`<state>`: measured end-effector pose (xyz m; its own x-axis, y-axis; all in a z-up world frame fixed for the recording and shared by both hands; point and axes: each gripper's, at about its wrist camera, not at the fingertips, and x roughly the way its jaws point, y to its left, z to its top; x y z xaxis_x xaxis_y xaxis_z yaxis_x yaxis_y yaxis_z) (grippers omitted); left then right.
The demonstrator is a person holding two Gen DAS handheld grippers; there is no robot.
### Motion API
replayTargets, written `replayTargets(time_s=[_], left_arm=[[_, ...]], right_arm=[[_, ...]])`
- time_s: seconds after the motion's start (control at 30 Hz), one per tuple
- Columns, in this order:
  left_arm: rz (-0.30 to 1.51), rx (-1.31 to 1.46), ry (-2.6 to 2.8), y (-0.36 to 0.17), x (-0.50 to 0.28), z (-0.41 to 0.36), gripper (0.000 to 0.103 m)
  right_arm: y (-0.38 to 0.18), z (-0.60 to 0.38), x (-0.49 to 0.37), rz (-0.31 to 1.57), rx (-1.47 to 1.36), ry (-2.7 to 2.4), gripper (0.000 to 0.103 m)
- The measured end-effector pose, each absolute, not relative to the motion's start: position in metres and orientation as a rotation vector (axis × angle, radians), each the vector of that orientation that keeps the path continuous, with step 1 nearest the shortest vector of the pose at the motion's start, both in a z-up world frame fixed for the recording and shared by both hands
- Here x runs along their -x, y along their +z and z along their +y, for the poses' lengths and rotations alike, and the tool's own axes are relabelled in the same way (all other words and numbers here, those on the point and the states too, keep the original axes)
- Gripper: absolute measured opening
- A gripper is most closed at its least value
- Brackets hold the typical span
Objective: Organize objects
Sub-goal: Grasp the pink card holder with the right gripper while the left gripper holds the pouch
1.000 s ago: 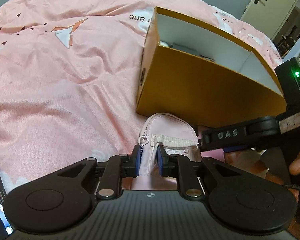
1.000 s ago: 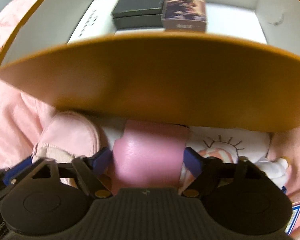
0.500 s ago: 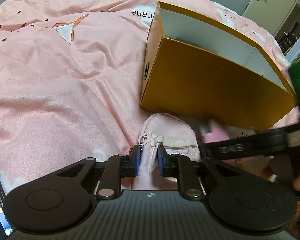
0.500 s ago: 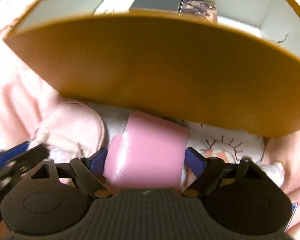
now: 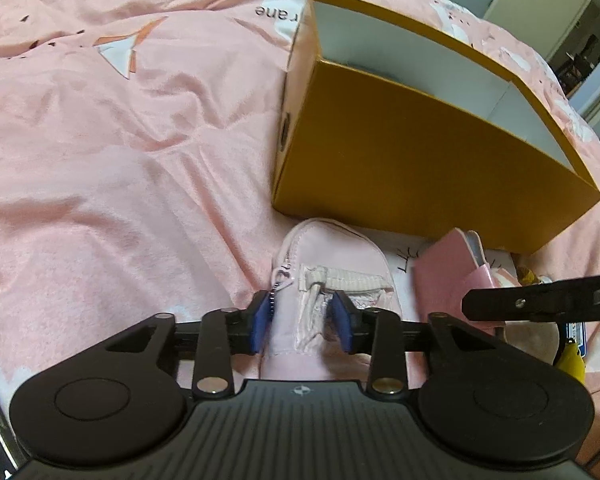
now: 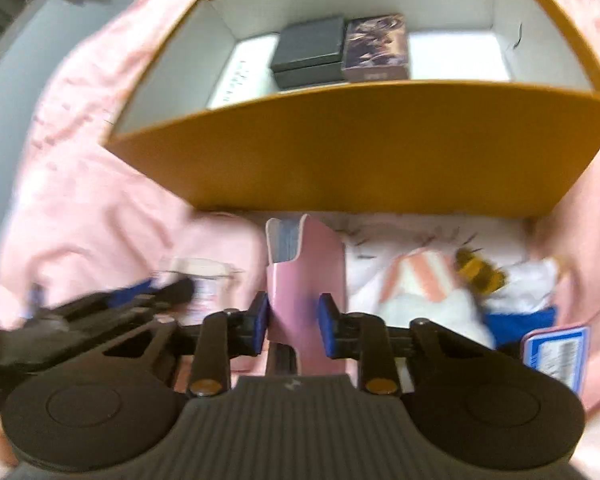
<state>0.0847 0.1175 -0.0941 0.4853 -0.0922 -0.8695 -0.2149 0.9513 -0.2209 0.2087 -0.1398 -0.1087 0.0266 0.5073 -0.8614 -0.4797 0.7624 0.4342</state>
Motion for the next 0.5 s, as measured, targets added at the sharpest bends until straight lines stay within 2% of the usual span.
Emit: replayTargets(time_s=[0.2, 0.4, 0.5], left_arm=[[1.087, 0.343, 0.078, -0.103, -0.092, 0.119, 0.049], [1.054, 0.341, 0.083, -0.096, -0.085, 0.116, 0.024], [1.024, 0.350, 0.071, -0.086, -0.076, 0.114, 0.020]], right_arm=[[-0.110, -0.158, -0.210, 1.345, -0.027, 0.739, 0.024], [-0.109, -0.167, -0.207, 1.319, -0.013, 0.740, 0.022], [-0.106, -0.171, -0.204, 1.292, -0.008, 0.758, 0.022]])
